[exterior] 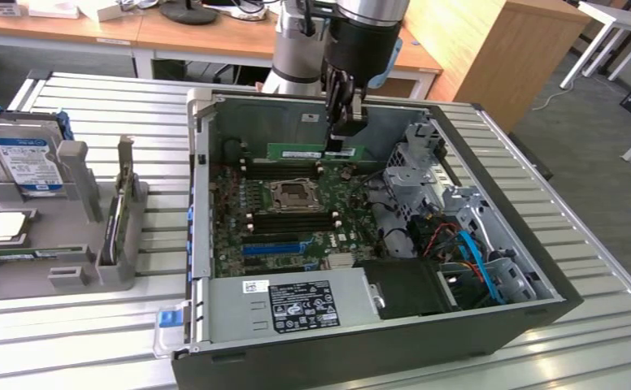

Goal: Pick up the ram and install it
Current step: 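Pick up the ram and move it above insertion slot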

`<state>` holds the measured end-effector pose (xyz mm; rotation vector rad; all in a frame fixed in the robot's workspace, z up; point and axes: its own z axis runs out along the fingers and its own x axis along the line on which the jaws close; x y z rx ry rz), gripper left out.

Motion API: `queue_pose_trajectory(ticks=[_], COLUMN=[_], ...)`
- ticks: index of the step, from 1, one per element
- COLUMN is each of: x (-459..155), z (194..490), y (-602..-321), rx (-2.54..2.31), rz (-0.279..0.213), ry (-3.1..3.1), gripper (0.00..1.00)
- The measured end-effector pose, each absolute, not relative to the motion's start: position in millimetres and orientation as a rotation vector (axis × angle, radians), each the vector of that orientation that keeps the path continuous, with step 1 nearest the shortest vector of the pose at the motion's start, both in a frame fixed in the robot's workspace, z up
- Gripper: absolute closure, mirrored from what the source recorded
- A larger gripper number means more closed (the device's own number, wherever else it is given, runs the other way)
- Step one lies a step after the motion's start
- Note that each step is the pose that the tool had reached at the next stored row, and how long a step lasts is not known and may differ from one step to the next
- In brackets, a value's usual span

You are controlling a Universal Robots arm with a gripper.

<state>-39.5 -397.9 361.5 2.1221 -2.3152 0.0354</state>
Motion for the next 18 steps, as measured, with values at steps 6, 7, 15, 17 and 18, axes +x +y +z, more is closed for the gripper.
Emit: queue_pose_trajectory(ticks=[6, 7, 15, 17, 18], x=[-39.5, -39.5, -37.3, -37.2, -37.2], z=[361.3, 361.3, 361.3, 361.3, 361.3], y=[-398.0, -398.0, -398.0, -398.0, -398.0], rx=[2.122, 2.122, 2.113, 2.113, 2.112], rz=[0.035, 0.035, 0.011, 0.010, 0.010], ry=[-2.315, -2.315, -2.301, -2.300, -2.300], gripper=[0.88, 0.88, 0.88, 0.88, 0.88])
